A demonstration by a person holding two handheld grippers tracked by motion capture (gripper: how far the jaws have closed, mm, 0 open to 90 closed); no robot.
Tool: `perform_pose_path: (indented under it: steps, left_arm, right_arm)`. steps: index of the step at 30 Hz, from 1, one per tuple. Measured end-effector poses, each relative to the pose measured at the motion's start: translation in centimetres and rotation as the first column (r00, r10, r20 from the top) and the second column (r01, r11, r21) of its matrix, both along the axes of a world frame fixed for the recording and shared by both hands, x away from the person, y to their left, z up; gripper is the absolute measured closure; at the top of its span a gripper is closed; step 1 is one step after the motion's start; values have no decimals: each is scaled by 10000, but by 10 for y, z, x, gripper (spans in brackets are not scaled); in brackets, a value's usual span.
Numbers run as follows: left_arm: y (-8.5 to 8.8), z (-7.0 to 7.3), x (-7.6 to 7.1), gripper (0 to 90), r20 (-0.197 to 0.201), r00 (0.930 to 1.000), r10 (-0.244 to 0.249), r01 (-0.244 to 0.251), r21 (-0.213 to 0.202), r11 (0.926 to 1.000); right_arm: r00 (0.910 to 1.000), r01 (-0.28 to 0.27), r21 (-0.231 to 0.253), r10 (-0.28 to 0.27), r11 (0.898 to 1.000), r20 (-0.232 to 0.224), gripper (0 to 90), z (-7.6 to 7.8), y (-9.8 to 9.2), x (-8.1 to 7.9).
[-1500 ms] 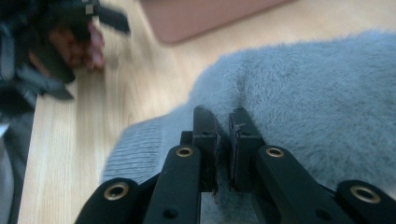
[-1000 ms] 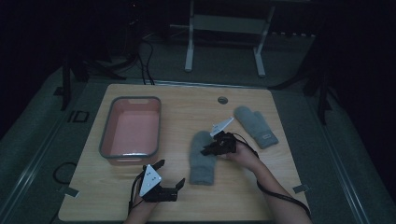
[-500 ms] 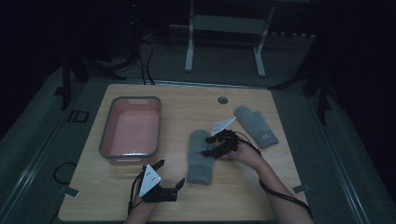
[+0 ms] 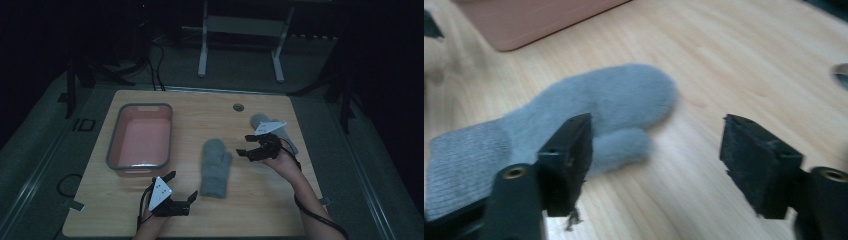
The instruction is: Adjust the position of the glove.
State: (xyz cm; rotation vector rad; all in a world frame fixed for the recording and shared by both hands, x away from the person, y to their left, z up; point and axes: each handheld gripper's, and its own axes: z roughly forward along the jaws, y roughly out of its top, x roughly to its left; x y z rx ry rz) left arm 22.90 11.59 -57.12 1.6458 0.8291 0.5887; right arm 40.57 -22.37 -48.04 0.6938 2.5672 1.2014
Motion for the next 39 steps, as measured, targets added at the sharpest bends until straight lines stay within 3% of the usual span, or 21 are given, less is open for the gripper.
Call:
perform_pose_path:
  steps: [3, 11, 15, 19, 21, 25, 27, 33, 35, 38, 39]
  left_arm:
    - [0, 0, 0, 15, -7, 10000, -1, 1, 5, 10000]
    - [0, 0, 0, 16, -11, 10000, -13, 13, 29, 10000]
    - [0, 0, 0, 15, -25, 10000, 0, 0, -5, 10000]
    - [0, 0, 1, 15, -44, 10000, -10, 10, -9, 10000]
    - [0, 0, 1, 15, -45, 10000, -10, 10, -11, 10000]
    - [0, 0, 0, 15, -37, 10000, 6, -6, -54, 10000]
    - [0, 0, 0, 15, -55, 10000, 0, 0, -25, 10000]
    - [0, 0, 1, 15, -54, 10000, 9, -9, -57, 10000]
    - [0, 0, 0, 15, -46, 10000, 5, -5, -63, 10000]
    - [0, 0, 0, 15, -15, 10000, -11, 11, -48, 10000]
    - [0, 0, 0, 16, -29, 10000, -11, 10, -71, 10000]
  right_arm:
    - [9985, 486, 133, -489, 9987, 237, 325, 4, -14, -1]
    - [9794, 2013, 64, -2012, 9795, -174, 319, 5, -48, 15]
    - [9592, 2827, 84, -2826, 9592, -61, 367, 3, -66, 25]
    - [9271, 3747, 119, -3747, 9271, -43, 397, -3, -84, 38]
    - [9131, 4075, -180, -4076, 9130, -34, 413, -8, -90, 44]
    - [8974, 4406, -461, -4412, 8965, -25, 428, -21, -97, 52]
    - [8937, 4474, -733, -4487, 8913, -4, 447, -30, -100, 57]
    - [8849, 4631, -877, -4657, 8820, -115, 472, -41, -102, 66]
    - [8778, 4745, -1186, -4789, 8722, -97, 472, -49, -101, 70]
    - [8761, 4754, -1329, -4817, 8697, -183, 472, -55, -102, 71]
    - [8823, 4639, -1340, -4703, 8757, -187, 473, -61, -102, 70]
